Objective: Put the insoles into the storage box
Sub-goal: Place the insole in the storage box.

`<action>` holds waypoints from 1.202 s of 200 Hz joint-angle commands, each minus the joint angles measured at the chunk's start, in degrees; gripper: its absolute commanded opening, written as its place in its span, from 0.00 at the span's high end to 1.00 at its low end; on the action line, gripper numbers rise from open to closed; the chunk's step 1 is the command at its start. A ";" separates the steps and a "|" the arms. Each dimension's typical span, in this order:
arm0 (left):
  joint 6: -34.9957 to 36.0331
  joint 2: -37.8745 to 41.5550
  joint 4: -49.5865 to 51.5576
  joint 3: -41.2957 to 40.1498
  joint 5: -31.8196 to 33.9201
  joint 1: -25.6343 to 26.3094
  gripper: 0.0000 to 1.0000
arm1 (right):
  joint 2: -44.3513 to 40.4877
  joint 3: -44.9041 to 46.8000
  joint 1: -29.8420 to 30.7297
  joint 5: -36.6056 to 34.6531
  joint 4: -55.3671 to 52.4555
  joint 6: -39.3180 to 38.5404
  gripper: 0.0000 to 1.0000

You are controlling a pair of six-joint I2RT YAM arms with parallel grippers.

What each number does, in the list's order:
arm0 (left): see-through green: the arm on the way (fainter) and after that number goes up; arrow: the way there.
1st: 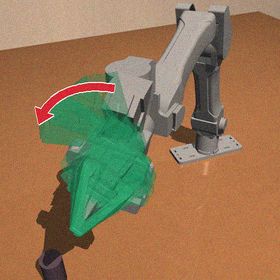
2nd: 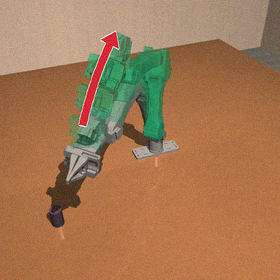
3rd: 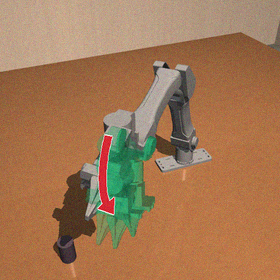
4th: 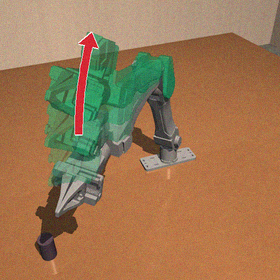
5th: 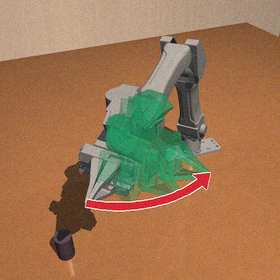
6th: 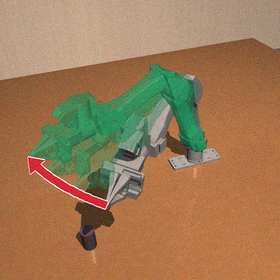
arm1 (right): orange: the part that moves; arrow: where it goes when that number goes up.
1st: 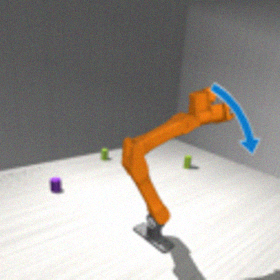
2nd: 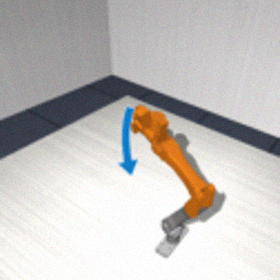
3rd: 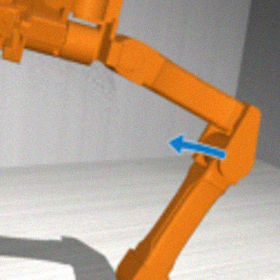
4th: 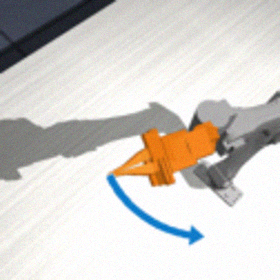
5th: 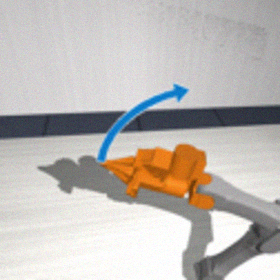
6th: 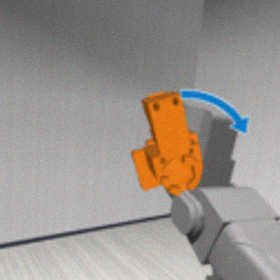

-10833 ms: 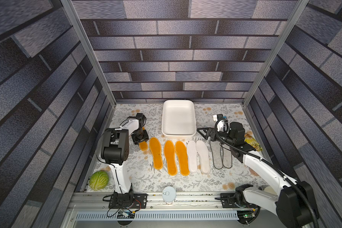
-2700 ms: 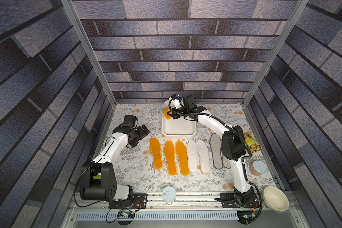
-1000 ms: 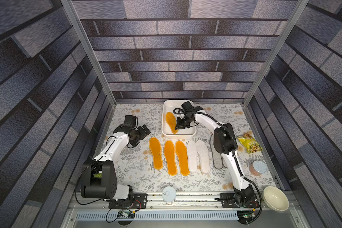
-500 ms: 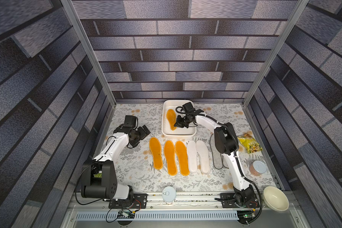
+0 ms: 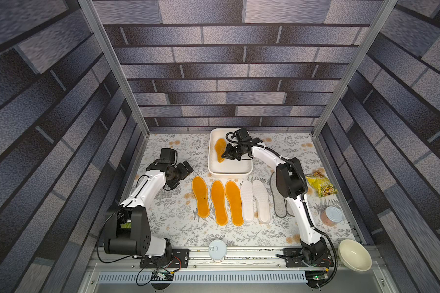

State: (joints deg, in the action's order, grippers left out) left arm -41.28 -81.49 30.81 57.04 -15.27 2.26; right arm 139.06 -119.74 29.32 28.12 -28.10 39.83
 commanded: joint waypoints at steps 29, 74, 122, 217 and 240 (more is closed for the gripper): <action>-0.96 -0.51 0.13 -0.22 -0.55 -0.07 0.00 | 2.05 -1.08 0.19 4.41 0.74 -0.52 0.99; -1.07 -0.68 0.01 -0.33 -0.64 -0.06 0.00 | 0.84 0.90 0.63 4.62 2.25 -0.69 0.98; -1.01 -0.51 -0.06 -0.65 -0.64 -0.06 0.00 | 0.51 3.31 1.87 1.47 6.95 3.85 0.98; -1.06 -0.59 -0.35 -0.87 -0.82 -0.06 0.00 | -1.89 8.31 4.24 -5.77 14.67 10.53 0.99; -0.90 -0.26 -0.06 -1.06 -0.64 -0.06 0.00 | -1.14 7.36 4.25 -5.25 13.65 10.10 0.98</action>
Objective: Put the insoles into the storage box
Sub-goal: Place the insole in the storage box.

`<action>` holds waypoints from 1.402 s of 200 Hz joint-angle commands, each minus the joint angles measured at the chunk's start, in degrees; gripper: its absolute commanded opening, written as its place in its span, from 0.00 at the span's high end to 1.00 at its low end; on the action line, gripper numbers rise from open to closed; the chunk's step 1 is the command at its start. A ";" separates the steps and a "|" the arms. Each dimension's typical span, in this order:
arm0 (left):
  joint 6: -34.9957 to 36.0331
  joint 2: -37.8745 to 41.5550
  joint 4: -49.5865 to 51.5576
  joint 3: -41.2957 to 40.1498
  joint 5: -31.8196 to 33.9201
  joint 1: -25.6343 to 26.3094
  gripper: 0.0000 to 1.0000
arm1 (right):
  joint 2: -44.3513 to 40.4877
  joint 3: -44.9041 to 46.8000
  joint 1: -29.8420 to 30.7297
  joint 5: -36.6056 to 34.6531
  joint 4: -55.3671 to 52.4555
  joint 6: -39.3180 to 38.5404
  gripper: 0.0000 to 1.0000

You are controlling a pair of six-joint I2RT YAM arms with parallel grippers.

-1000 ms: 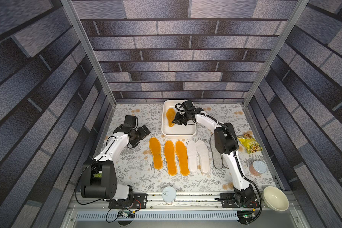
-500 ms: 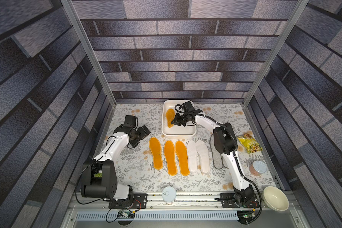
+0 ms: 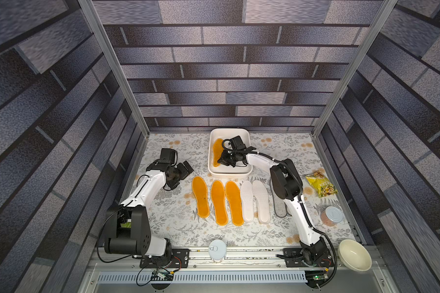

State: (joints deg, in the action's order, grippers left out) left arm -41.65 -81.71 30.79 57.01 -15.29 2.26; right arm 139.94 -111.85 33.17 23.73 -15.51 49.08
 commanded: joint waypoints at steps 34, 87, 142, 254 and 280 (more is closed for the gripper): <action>-0.70 0.07 -0.09 -1.07 -0.53 -0.15 0.00 | -1.76 -0.23 0.36 -0.13 1.25 1.10 0.89; -0.67 0.41 0.06 -1.20 -0.44 -0.15 0.00 | -2.77 -0.30 0.32 -0.85 0.44 0.09 0.72; -0.62 0.68 0.12 -1.41 -0.43 -0.20 0.00 | -3.44 -1.24 0.06 -1.62 -2.68 -1.95 0.38; -1.39 1.03 -0.53 -2.46 -2.62 0.02 0.00 | -7.91 -9.62 -0.47 -6.50 -16.75 -13.57 0.26; -2.37 0.94 -1.34 -3.54 -4.31 1.93 0.00 | -11.05 -10.63 -0.56 -7.51 -19.75 -17.70 0.26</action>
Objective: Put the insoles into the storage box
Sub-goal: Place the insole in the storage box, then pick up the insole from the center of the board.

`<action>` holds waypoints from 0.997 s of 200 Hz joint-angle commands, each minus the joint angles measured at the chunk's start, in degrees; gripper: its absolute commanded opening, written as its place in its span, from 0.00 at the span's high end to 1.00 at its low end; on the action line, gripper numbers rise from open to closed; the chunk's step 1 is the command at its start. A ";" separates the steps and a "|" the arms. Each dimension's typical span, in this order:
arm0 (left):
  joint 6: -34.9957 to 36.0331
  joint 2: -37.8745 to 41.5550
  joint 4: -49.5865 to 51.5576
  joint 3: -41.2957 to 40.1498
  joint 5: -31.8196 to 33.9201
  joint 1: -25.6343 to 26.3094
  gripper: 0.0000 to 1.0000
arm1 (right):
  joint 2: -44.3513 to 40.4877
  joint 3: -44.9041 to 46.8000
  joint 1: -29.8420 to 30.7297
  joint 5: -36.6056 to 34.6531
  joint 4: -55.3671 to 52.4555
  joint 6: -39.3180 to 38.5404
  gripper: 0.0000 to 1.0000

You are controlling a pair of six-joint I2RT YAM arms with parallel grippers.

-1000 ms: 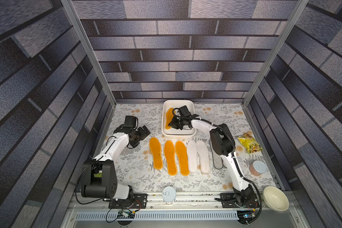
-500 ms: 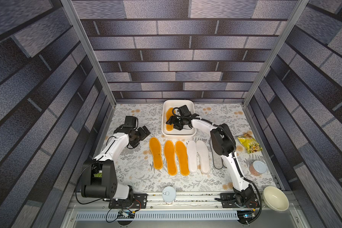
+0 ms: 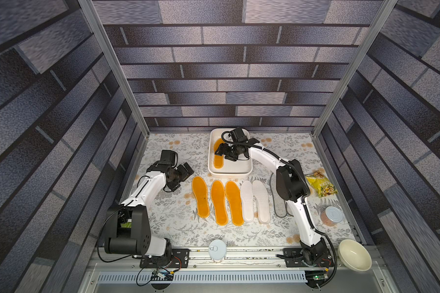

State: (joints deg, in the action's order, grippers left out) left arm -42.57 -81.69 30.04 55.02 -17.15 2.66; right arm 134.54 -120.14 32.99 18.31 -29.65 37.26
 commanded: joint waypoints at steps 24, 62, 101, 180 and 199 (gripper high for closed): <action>-3.20 1.66 -1.70 -3.68 -1.87 4.52 0.00 | -10.45 0.51 -0.40 -1.18 -5.12 -8.76 0.26; -5.92 4.22 -4.92 -7.41 -3.15 6.48 0.00 | -20.93 11.15 -0.39 0.73 -0.66 -10.35 0.26; -5.75 5.14 -4.60 -8.66 -4.44 6.40 0.00 | -31.08 23.39 -0.45 1.95 5.29 -10.03 0.26; -7.16 8.77 -4.57 -14.23 -5.29 7.08 0.00 | -40.89 35.65 -0.39 1.18 8.81 -8.82 0.26; -7.57 8.71 -5.97 -14.83 -6.25 7.77 0.00 | -41.93 38.39 -0.40 1.43 10.52 -7.84 0.26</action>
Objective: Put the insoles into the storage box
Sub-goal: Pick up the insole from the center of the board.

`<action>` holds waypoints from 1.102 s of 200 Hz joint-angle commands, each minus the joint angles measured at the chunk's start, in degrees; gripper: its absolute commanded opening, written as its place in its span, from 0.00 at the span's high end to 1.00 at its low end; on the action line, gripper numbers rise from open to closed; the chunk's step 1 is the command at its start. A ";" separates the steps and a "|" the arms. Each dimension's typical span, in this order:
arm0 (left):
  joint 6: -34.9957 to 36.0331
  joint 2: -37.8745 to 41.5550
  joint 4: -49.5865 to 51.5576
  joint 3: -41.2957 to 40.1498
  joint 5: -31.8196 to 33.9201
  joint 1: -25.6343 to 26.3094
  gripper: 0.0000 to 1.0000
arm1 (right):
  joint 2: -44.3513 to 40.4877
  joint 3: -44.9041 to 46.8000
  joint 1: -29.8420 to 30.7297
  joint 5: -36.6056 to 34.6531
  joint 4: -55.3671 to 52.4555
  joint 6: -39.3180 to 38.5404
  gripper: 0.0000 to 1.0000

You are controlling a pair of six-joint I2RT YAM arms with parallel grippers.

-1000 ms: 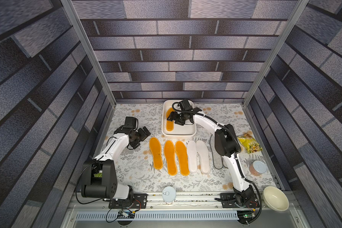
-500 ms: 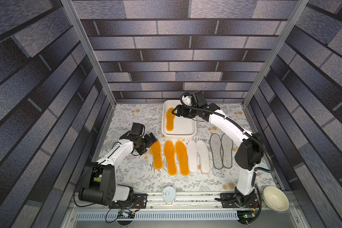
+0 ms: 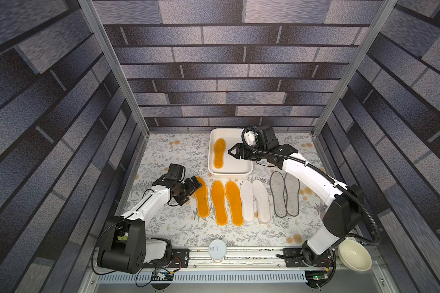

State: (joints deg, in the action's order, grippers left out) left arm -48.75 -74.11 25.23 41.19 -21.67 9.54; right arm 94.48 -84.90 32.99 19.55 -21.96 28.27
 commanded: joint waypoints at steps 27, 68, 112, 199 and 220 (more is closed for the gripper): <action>-1.47 0.28 -1.20 -1.39 -2.05 1.78 0.00 | -2.62 5.09 -0.39 -0.03 3.36 1.73 0.26; -2.12 0.26 -2.07 -2.82 -1.15 3.06 0.00 | -3.78 7.60 -0.39 -0.04 4.83 2.85 0.26; -0.75 0.87 -0.74 -3.02 1.09 4.86 0.00 | -4.98 9.48 -0.39 -0.04 5.61 3.68 0.26; 1.88 -5.46 7.30 3.54 8.32 8.58 0.10 | -5.58 11.51 -0.39 -0.13 7.01 3.99 0.26; 2.49 -6.93 6.67 3.89 8.39 8.62 0.11 | -5.66 12.15 -0.39 0.04 7.49 4.17 0.25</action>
State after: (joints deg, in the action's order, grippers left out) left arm -48.01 -79.53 30.24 43.46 -14.72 17.91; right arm 89.86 -73.89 32.99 19.53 -16.01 31.73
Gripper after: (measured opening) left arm 0.897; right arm 0.744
